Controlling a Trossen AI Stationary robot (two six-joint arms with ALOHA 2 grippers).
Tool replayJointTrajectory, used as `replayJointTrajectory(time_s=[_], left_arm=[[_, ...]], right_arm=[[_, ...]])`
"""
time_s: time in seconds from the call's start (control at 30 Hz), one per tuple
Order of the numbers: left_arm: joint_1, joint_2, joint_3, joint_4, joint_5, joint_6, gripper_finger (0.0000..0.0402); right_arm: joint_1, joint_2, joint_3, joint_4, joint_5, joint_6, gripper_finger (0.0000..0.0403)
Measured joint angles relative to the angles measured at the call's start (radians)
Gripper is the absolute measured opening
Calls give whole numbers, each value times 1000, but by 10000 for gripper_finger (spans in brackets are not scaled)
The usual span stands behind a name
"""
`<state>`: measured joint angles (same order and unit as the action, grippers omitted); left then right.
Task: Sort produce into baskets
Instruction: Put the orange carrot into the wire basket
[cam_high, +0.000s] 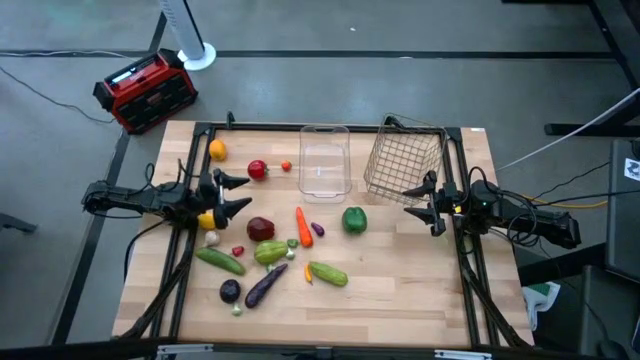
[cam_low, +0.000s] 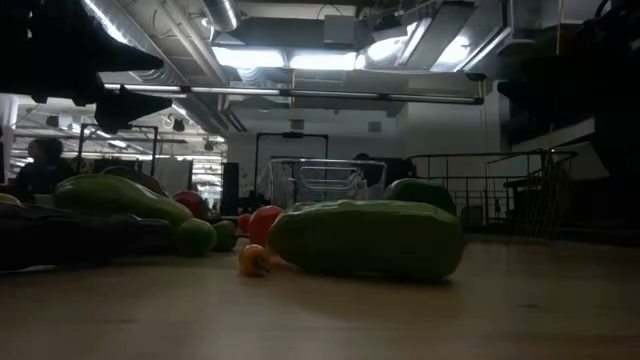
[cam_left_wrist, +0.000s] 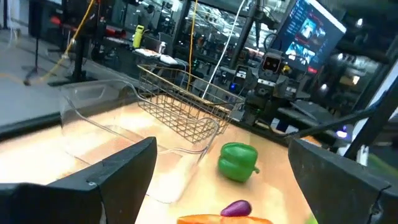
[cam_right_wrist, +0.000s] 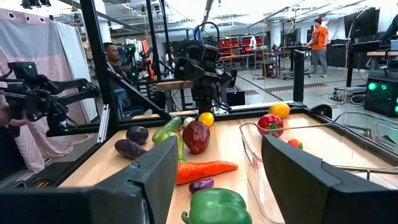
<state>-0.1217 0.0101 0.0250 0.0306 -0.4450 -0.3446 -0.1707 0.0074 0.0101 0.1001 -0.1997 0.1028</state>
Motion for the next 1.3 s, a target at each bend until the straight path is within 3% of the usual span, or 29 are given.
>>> replayJointTrajectory(time_s=[0.13,0.3,0.47,0.67,0.83,1.03,1.3], left_arm=[[0,0,0,134,-1,-47,359],[0,0,0,354,-1,57,359],[0,0,0,400,-1,106,359],[0,79,0,430,-1,-76,359],[0,243,56,444,-12,-180,359],[0,533,253,434,-16,-224,359],[0,901,623,-22,-10,-427,359]], right_arm=[[0,0,0,0,0,0,230],[0,0,0,0,0,0,230],[0,0,0,0,0,0,230],[0,0,0,0,0,0,230],[0,0,0,-1,0,0,230],[0,0,0,-1,0,0,230],[0,0,0,0,0,0,230]])
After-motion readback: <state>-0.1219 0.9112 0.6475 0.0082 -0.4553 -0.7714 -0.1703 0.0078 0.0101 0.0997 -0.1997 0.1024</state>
